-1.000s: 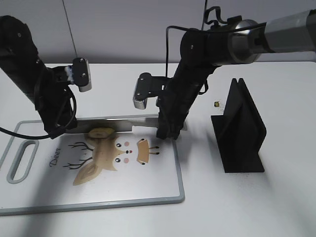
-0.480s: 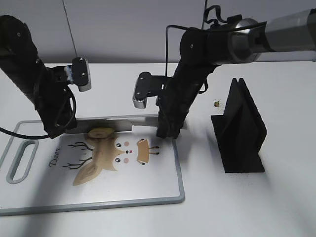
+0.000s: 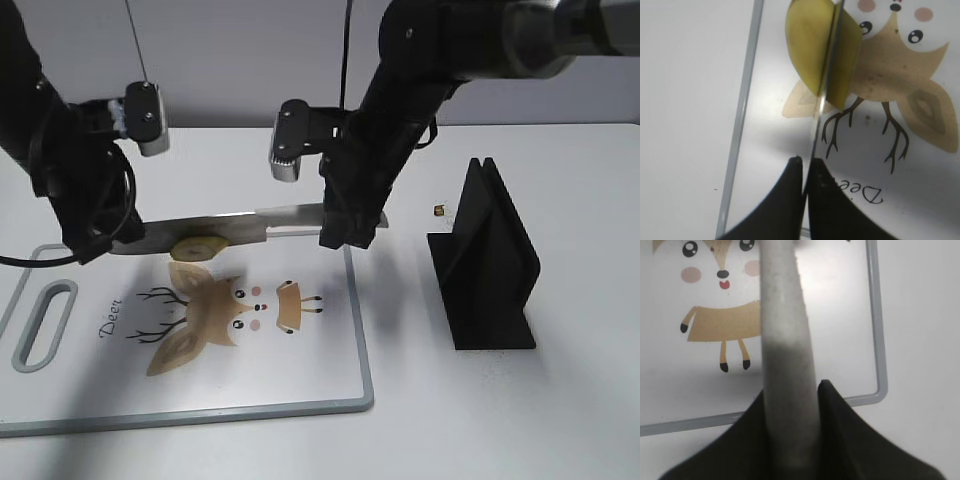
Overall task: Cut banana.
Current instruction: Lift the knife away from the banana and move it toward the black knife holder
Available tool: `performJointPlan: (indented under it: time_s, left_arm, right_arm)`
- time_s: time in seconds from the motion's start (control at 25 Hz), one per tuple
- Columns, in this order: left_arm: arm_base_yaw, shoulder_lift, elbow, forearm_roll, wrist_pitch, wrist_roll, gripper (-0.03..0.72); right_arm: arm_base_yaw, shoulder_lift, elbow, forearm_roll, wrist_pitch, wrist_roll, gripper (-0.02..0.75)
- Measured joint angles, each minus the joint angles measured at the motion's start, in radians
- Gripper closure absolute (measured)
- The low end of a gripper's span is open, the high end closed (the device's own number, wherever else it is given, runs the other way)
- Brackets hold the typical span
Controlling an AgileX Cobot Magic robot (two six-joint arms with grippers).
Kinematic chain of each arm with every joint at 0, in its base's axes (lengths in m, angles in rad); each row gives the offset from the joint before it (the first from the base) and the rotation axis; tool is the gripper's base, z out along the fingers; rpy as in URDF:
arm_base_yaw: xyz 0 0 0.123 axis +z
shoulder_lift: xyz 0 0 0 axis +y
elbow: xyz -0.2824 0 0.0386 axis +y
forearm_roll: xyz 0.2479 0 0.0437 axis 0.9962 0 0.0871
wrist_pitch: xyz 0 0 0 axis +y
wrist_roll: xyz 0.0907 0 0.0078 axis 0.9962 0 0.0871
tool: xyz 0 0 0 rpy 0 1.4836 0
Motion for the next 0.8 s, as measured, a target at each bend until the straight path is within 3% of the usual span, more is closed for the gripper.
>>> performJointPlan:
  time_s: [0.68, 0.8]
  left_arm:
    - [-0.002, -0.047, 0.0, 0.009, 0.104, -0.012, 0.693]
    - [-0.002, -0.048, 0.0, 0.009, 0.105, -0.018, 0.661]
  right_arm:
    - [0.004, -0.019, 0.0, 0.045, 0.068, -0.063, 0.563]
    - [0.004, -0.019, 0.0, 0.047, 0.072, -0.065, 0.563]
